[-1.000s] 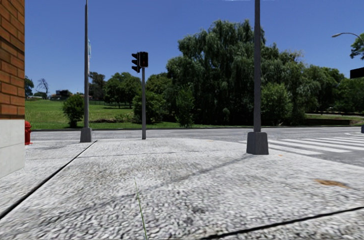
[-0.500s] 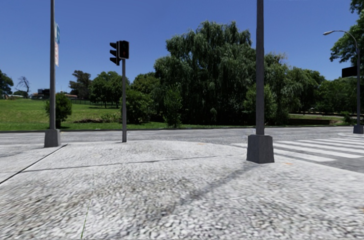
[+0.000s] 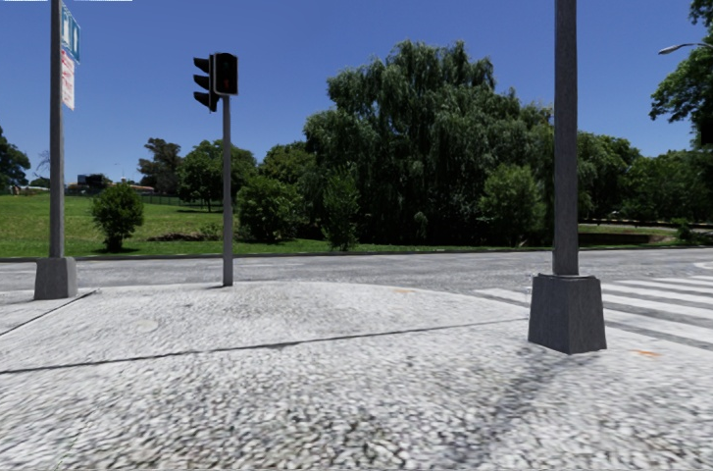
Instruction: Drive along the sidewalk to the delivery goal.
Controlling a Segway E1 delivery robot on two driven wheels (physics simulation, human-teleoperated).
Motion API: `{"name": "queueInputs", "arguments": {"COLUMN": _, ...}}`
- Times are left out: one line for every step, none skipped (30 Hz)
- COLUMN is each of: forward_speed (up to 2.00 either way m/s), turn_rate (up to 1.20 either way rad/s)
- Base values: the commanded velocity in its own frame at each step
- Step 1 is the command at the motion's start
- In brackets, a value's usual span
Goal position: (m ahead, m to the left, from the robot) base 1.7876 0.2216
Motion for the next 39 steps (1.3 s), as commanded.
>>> {"name": "queueInputs", "arguments": {"forward_speed": 1.88, "turn_rate": 0.35}}
{"name": "queueInputs", "arguments": {"forward_speed": 1.88, "turn_rate": 0.35}}
{"name": "queueInputs", "arguments": {"forward_speed": 1.84, "turn_rate": 0.38}}
{"name": "queueInputs", "arguments": {"forward_speed": 1.82, "turn_rate": 0.39}}
{"name": "queueInputs", "arguments": {"forward_speed": 1.81, "turn_rate": 0.39}}
{"name": "queueInputs", "arguments": {"forward_speed": 1.81, "turn_rate": 0.39}}
{"name": "queueInputs", "arguments": {"forward_speed": 1.81, "turn_rate": 0.39}}
{"name": "queueInputs", "arguments": {"forward_speed": 1.81, "turn_rate": 0.39}}
{"name": "queueInputs", "arguments": {"forward_speed": 1.81, "turn_rate": 0.39}}
{"name": "queueInputs", "arguments": {"forward_speed": 1.81, "turn_rate": 0.39}}
{"name": "queueInputs", "arguments": {"forward_speed": 1.81, "turn_rate": 0.39}}
{"name": "queueInputs", "arguments": {"forward_speed": 1.81, "turn_rate": 0.39}}
{"name": "queueInputs", "arguments": {"forward_speed": 1.81, "turn_rate": 0.39}}
{"name": "queueInputs", "arguments": {"forward_speed": 1.81, "turn_rate": 0.39}}
{"name": "queueInputs", "arguments": {"forward_speed": 1.81, "turn_rate": 0.39}}
{"name": "queueInputs", "arguments": {"forward_speed": 1.81, "turn_rate": 0.39}}
{"name": "queueInputs", "arguments": {"forward_speed": 1.79, "turn_rate": 0.39}}
{"name": "queueInputs", "arguments": {"forward_speed": 1.78, "turn_rate": 0.38}}
{"name": "queueInputs", "arguments": {"forward_speed": 1.77, "turn_rate": 0.35}}
{"name": "queueInputs", "arguments": {"forward_speed": 1.68, "turn_rate": 0.34}}
{"name": "queueInputs", "arguments": {"forward_speed": 1.64, "turn_rate": 0.34}}
{"name": "queueInputs", "arguments": {"forward_speed": 1.64, "turn_rate": 0.34}}
{"name": "queueInputs", "arguments": {"forward_speed": 1.61, "turn_rate": 0.34}}
{"name": "queueInputs", "arguments": {"forward_speed": 1.60, "turn_rate": 0.34}}
{"name": "queueInputs", "arguments": {"forward_speed": 1.60, "turn_rate": 0.34}}
{"name": "queueInputs", "arguments": {"forward_speed": 1.59, "turn_rate": 0.32}}
{"name": "queueInputs", "arguments": {"forward_speed": 1.58, "turn_rate": 0.31}}
{"name": "queueInputs", "arguments": {"forward_speed": 1.58, "turn_rate": 0.30}}
{"name": "queueInputs", "arguments": {"forward_speed": 1.56, "turn_rate": 0.29}}
{"name": "queueInputs", "arguments": {"forward_speed": 1.50, "turn_rate": 0.17}}
{"name": "queueInputs", "arguments": {"forward_speed": 1.35, "turn_rate": 0.03}}
{"name": "queueInputs", "arguments": {"forward_speed": 1.17, "turn_rate": 0.00}}
{"name": "queueInputs", "arguments": {"forward_speed": 0.92, "turn_rate": 0.00}}
{"name": "queueInputs", "arguments": {"forward_speed": 0.92, "turn_rate": 0.00}}
{"name": "queueInputs", "arguments": {"forward_speed": 0.15, "turn_rate": 0.00}}
{"name": "queueInputs", "arguments": {"forward_speed": 0.00, "turn_rate": 0.00}}
{"name": "queueInputs", "arguments": {"forward_speed": 0.00, "turn_rate": 0.00}}
{"name": "queueInputs", "arguments": {"forward_speed": 0.00, "turn_rate": 0.00}}
{"name": "queueInputs", "arguments": {"forward_speed": 0.00, "turn_rate": 0.00}}
